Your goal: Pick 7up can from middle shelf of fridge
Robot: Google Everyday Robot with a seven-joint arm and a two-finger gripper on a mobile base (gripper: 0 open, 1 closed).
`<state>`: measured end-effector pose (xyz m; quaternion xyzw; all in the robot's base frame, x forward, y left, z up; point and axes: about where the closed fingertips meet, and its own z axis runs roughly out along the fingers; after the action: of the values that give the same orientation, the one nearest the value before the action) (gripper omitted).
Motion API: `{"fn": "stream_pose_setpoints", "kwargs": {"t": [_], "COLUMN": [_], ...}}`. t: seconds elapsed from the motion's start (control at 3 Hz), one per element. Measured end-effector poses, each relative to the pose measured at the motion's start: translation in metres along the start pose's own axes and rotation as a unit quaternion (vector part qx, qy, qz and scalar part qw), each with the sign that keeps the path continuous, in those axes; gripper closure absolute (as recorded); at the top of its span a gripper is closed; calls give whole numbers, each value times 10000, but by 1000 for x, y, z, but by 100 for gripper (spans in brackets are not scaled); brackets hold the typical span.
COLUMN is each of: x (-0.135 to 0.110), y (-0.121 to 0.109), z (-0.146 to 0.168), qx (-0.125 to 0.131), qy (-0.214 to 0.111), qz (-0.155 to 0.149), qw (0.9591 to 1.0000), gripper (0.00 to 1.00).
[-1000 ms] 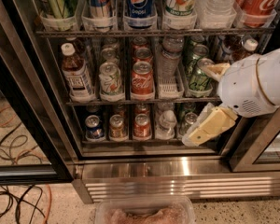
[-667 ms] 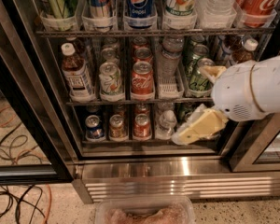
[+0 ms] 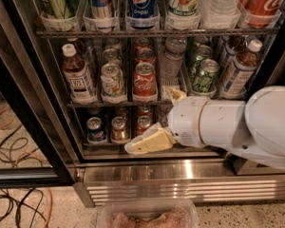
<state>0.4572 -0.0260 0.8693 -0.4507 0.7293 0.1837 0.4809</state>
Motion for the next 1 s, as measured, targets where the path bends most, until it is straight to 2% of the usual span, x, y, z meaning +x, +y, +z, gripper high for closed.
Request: {"fn": "stream_pose_setpoints", "kwargs": {"t": [0.33,0.67,1.0], "x": [-33,-29,-23], "y": [7,8,18], "z": [20,17,35], "qx": [98,51,-20], "qy": [-383,-373,-511], "qz": [29,10,88], "qw": [9992,9993,9987], "gripper": [0,0,0]}}
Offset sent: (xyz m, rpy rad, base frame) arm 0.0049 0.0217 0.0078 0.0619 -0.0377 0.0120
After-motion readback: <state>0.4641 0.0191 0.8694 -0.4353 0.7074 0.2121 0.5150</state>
